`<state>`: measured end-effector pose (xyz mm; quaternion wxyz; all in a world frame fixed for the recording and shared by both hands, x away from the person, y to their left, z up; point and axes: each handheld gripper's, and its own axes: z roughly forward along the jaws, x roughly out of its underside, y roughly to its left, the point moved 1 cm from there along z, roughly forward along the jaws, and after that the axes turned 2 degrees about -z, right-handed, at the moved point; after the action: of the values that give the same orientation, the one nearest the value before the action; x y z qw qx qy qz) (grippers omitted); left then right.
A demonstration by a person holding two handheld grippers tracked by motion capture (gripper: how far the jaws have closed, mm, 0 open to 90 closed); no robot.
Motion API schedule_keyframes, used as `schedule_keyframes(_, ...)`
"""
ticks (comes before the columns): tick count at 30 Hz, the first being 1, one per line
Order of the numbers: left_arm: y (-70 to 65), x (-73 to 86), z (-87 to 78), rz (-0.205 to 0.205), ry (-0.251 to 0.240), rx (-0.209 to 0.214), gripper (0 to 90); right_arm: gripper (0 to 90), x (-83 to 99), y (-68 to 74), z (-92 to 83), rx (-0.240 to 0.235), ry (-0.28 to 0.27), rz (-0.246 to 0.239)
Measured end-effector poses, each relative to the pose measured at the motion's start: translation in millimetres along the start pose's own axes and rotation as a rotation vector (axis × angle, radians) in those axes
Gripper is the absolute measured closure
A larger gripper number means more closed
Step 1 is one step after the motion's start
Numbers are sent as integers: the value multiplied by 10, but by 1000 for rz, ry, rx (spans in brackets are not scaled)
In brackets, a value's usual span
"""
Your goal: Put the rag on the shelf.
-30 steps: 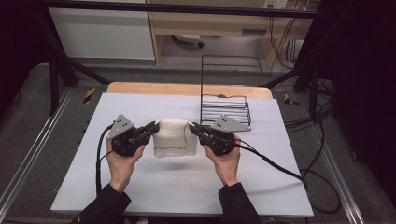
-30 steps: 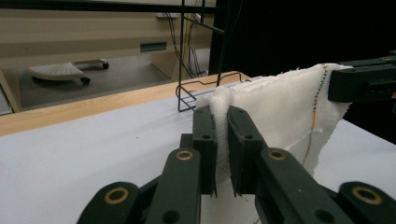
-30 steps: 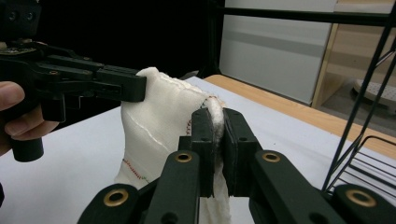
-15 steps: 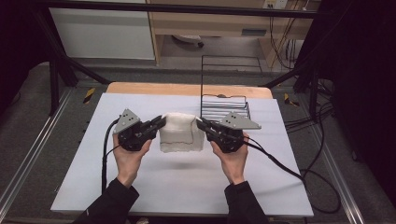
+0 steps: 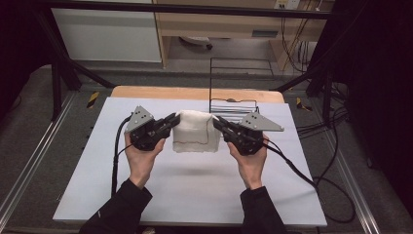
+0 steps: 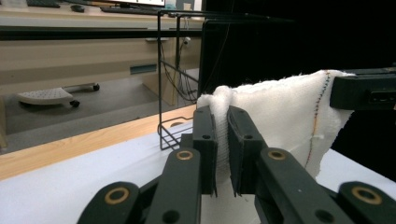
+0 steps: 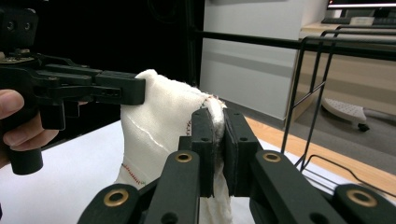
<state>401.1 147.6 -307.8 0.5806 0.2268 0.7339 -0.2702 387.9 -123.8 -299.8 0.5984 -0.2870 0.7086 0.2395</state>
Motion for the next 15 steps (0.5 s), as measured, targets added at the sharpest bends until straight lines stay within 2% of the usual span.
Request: schedule_keyframes(15,-122,-206,158,15,-32,23,822,839,-138,-141,-144,41,-41,-2)
